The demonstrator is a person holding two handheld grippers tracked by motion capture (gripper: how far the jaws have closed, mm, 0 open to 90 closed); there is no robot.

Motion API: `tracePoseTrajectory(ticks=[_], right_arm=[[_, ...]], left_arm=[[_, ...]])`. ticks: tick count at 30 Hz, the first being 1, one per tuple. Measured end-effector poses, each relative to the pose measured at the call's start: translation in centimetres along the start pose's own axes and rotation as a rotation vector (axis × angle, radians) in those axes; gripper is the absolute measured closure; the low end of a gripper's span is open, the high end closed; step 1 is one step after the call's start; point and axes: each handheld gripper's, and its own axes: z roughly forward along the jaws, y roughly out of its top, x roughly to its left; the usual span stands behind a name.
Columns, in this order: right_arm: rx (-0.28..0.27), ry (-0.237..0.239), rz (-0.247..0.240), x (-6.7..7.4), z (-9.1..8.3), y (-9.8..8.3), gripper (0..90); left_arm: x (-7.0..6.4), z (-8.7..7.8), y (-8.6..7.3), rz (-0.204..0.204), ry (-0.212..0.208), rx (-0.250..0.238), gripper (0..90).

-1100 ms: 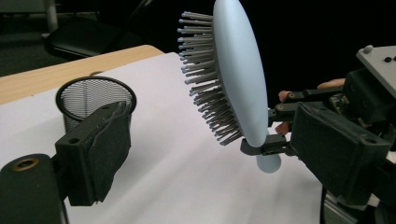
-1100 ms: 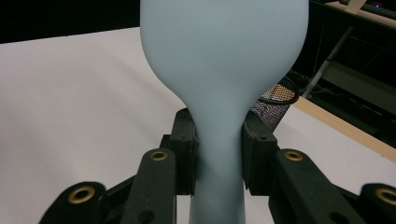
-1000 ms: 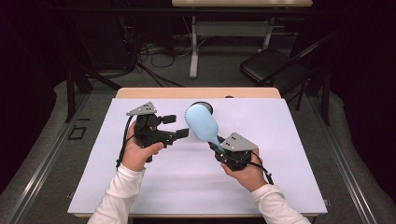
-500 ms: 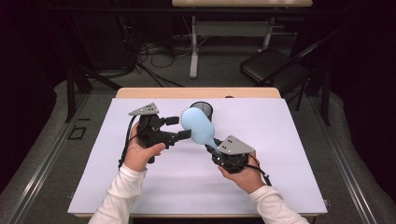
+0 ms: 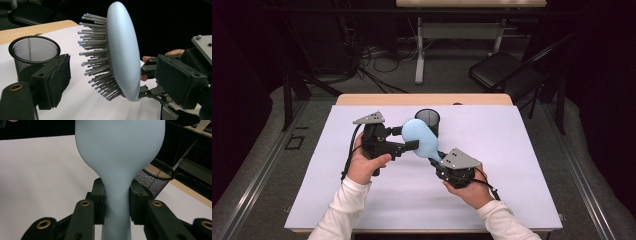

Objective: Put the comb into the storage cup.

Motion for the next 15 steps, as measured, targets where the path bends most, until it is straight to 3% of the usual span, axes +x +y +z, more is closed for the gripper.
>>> tracePoseTrajectory(ticks=[15], right_arm=[[0.000,0.013,-0.011,0.59,0.24,-0.19,69.6]], left_arm=[[0.14,0.47,-0.23,-0.011,-0.006,0.014,15.8]])
